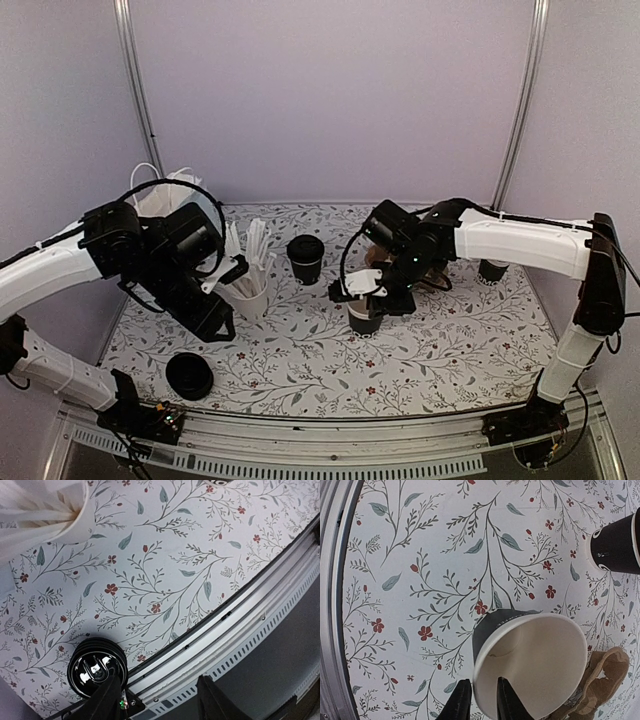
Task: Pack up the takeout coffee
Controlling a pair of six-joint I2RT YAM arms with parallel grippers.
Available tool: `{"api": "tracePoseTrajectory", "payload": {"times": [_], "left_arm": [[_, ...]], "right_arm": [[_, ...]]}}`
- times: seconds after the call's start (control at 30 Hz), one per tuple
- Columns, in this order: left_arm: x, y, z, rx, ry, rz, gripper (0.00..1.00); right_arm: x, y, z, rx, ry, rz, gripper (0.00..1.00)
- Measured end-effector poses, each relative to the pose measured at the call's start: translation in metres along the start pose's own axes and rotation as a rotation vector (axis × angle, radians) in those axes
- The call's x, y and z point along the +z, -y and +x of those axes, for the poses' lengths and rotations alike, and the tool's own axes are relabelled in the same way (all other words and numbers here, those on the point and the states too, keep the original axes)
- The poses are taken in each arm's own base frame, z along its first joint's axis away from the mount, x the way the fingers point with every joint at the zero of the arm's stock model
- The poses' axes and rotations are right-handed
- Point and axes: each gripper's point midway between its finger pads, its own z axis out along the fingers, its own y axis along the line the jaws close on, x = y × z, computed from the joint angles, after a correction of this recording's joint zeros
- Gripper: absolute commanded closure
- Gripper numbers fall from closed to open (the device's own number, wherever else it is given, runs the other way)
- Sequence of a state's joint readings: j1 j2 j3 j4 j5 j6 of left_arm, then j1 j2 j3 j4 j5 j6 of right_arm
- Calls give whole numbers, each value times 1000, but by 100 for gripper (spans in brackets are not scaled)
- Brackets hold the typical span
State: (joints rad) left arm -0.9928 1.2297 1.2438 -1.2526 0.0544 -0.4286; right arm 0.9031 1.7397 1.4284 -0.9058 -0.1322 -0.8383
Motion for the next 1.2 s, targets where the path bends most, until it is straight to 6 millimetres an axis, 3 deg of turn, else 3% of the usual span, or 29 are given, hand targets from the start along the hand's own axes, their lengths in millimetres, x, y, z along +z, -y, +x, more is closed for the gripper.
{"api": "tracePoseTrajectory", "payload": {"times": [0.27,0.57,0.67,0.93,1.2], "left_arm": [[2,-31,28,-260,-6,-98,46],[23,-84,84,-620,-89,-199,45],[28,-96,91,-680,-99,-234,46],[52,-117,108,-747,-178,-307,66],[63,-128,101,-744,-191,-339,66]], "right_arm": [[-4,-6,-1,0,12,-23,70],[-74,-1,-20,17,225,59,70],[-73,4,-13,51,243,75,70],[-68,9,-17,81,277,87,70],[-69,11,-19,81,287,97,70]]}}
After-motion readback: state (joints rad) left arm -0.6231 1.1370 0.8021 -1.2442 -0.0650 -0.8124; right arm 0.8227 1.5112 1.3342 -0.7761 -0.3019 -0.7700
